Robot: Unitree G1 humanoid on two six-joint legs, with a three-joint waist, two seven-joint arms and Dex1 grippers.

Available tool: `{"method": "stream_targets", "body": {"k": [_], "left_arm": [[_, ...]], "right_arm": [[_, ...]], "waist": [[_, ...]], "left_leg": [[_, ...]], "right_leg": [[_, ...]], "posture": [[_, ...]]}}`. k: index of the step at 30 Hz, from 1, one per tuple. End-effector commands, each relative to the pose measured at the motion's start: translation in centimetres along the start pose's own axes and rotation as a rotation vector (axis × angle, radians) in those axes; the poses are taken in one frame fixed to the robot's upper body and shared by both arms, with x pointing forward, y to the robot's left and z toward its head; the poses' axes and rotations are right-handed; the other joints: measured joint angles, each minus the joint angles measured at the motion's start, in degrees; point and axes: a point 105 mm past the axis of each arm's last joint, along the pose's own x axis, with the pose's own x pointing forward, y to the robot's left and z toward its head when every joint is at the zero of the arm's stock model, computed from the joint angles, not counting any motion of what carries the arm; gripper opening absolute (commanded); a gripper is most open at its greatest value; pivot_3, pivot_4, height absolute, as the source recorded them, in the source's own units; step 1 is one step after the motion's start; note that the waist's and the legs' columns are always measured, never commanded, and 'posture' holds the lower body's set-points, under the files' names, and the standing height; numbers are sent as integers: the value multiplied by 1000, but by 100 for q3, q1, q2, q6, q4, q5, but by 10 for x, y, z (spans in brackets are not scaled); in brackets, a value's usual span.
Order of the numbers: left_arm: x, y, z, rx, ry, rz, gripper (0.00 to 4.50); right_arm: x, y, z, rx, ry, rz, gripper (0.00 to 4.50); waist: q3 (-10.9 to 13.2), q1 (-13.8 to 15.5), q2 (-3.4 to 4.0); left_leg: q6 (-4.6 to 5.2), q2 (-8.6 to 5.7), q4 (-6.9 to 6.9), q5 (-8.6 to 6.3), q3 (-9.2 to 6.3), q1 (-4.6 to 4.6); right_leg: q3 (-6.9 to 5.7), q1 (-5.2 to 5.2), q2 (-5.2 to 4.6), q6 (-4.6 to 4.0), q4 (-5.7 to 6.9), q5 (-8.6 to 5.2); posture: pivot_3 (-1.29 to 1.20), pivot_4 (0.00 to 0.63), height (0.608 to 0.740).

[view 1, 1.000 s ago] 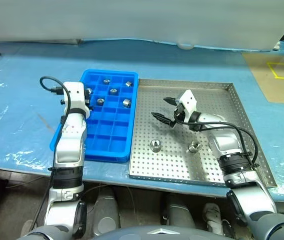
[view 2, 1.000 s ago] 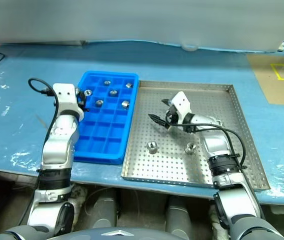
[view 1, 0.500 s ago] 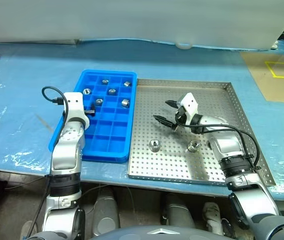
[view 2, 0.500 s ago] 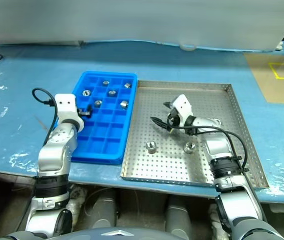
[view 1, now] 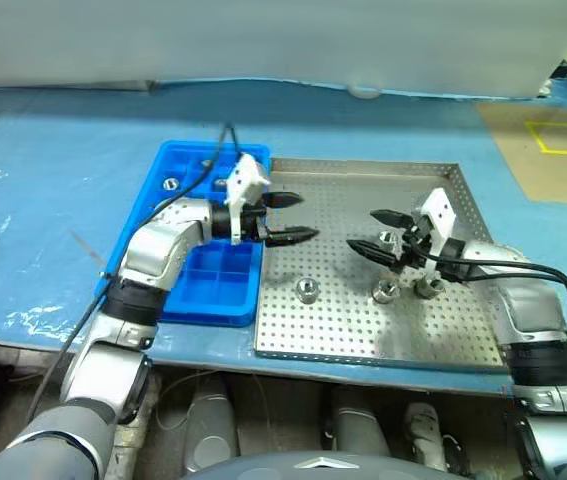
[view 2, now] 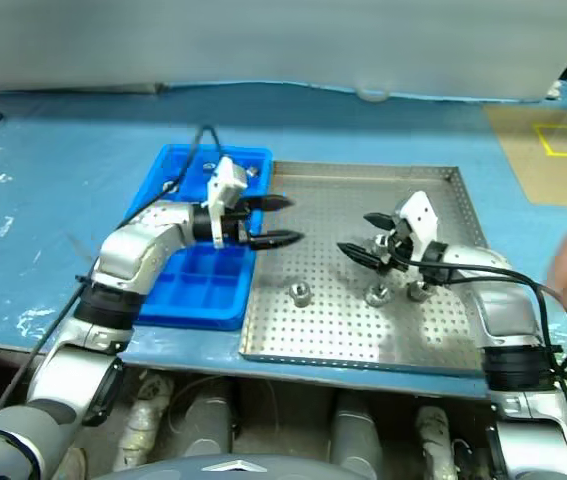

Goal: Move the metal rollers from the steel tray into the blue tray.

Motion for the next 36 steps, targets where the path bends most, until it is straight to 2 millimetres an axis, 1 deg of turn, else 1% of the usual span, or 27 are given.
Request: {"method": "stream_targets", "body": {"k": [1,2,4,7,9,14,19,27,36], "left_arm": [[10,-9,-22,106,190,-160,4102],[14,-13,-32,118,249,-210,4102],[17,-19,-44,147,321,-278,4102],[24,-22,-55,201,373,-317,4102],[28,-21,-56,212,373,-321,4102],[30,-20,-54,215,357,-324,4102],[30,-21,-53,201,339,-324,4102],[29,-18,-51,187,319,-290,4102],[30,-17,-47,173,287,-261,4102]], "right_arm": [[-9,-2,12,-47,-22,-37,4500],[-10,-2,12,-46,-26,-46,4500],[-12,0,13,-43,-32,-58,4500],[-14,3,11,-39,-28,-68,4500],[-15,3,9,-36,-24,-75,4500],[-16,2,7,-34,-15,-86,4500],[-13,2,8,-36,-17,-80,4500],[-9,2,9,-42,-18,-69,4500],[-7,2,6,-40,-12,-66,4500]], "waist": [[-3,-56,5],[-4,-96,7],[-5,-138,8],[-5,-138,8],[-5,-134,8],[-5,-131,8],[-5,-130,8],[-5,-129,8],[-5,-127,8]], "left_leg": [[0,-1,0,0,5,8],[0,-1,-1,0,8,16],[0,-3,-1,0,15,25],[1,-3,-5,0,16,19],[2,-3,-4,-1,16,15],[6,-4,0,-3,20,16],[6,-3,-1,-3,21,17],[6,-2,0,-4,23,20],[8,-2,0,-5,23,21]], "right_leg": [[5,4,0,1,1,0],[8,10,-1,3,0,-1],[16,15,-2,33,-2,-19],[17,9,-1,3,-2,-1],[15,8,-1,2,-3,0],[16,10,-4,1,-3,0],[17,9,-3,1,-2,0],[17,12,-3,0,-1,0],[16,15,-4,-1,-3,0]], "posture": [[-129,150,740],[-129,150,740],[-129,150,740],[-167,150,740],[-167,150,740],[-173,150,740],[-168,150,740],[-150,150,740],[-150,150,740]]}}
